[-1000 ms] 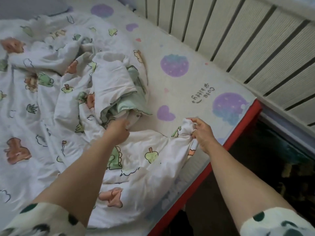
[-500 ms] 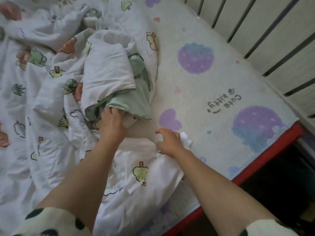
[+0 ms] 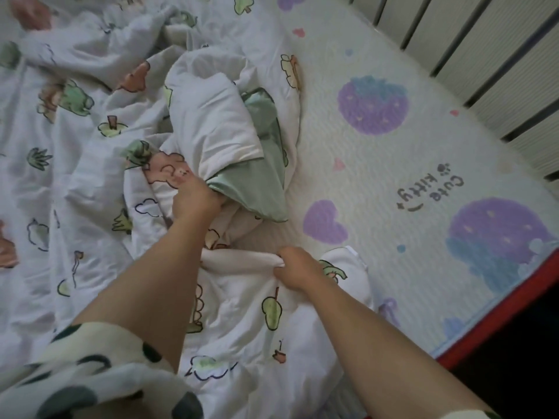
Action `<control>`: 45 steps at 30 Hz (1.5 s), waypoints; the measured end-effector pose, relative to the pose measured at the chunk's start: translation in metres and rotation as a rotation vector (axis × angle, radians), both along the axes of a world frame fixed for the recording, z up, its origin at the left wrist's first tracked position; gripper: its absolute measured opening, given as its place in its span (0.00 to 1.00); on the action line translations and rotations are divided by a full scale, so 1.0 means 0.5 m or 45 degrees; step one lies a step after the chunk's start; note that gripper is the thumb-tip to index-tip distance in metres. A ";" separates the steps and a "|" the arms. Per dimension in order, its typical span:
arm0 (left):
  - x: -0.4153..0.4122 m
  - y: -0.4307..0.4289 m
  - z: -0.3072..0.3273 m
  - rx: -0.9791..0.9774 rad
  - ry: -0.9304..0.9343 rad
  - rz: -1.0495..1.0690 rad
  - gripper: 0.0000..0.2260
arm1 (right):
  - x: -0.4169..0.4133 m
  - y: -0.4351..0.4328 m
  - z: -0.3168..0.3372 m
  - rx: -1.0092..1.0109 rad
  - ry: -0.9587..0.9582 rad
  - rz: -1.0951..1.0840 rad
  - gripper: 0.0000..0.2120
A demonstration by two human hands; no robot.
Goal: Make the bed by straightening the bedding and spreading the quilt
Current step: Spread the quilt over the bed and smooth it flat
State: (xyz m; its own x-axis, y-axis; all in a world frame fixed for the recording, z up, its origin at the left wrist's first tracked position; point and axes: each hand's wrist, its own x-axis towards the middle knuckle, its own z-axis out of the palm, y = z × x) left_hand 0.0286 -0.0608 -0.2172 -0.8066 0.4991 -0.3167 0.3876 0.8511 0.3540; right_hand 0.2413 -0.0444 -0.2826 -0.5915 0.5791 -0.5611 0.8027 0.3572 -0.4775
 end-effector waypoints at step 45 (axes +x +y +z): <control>0.384 0.873 0.068 0.366 -0.749 -0.195 0.26 | 0.443 0.857 0.095 0.101 -0.207 -0.812 0.31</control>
